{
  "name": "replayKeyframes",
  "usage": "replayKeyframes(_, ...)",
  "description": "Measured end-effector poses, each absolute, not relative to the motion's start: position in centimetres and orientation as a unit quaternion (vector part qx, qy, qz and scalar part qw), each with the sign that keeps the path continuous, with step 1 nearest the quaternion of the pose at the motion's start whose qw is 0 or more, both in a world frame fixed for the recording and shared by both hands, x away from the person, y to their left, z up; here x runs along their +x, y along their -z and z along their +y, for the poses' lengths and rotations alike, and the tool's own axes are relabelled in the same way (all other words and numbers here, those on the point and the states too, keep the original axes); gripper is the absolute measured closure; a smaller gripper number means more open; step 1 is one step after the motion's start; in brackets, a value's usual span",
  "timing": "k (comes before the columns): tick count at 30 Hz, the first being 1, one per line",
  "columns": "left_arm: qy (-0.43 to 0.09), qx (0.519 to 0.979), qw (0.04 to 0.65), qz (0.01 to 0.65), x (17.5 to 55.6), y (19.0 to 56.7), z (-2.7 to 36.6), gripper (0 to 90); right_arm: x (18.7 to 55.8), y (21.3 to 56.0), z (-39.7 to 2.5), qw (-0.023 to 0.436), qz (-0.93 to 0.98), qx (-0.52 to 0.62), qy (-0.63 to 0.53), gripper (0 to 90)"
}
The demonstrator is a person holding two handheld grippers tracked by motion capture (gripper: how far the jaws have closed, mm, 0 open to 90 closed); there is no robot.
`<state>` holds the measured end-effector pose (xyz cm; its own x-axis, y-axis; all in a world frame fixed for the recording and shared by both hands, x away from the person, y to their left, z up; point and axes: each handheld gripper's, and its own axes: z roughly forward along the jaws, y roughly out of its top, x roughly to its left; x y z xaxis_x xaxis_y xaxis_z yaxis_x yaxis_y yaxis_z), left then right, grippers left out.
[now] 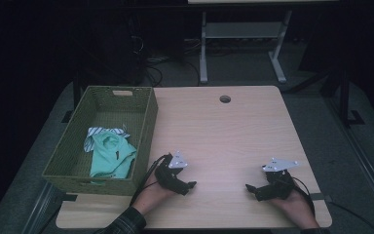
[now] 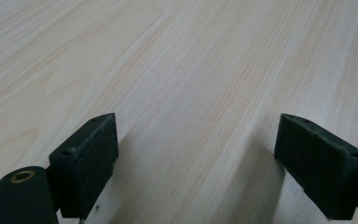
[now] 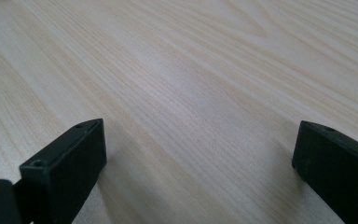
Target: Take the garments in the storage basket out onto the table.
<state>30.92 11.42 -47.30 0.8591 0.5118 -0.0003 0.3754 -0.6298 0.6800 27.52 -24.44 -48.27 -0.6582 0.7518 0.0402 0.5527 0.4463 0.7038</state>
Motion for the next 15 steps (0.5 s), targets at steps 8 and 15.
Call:
replayKeyframes(8, -0.090, 0.897, 0.353, 0.248, 30.98, 47.04, 11.42, 13.1, 27.51, 48.26, -24.43, 0.140, 0.839, 0.389, -0.354, 2.6)
replayKeyframes(15, -0.088, 0.893, 0.365, 0.248, 31.01, 46.65, 11.51, 13.1, 27.57, 48.27, -24.46, 0.143, 0.839, 0.386, -0.355, 2.6)
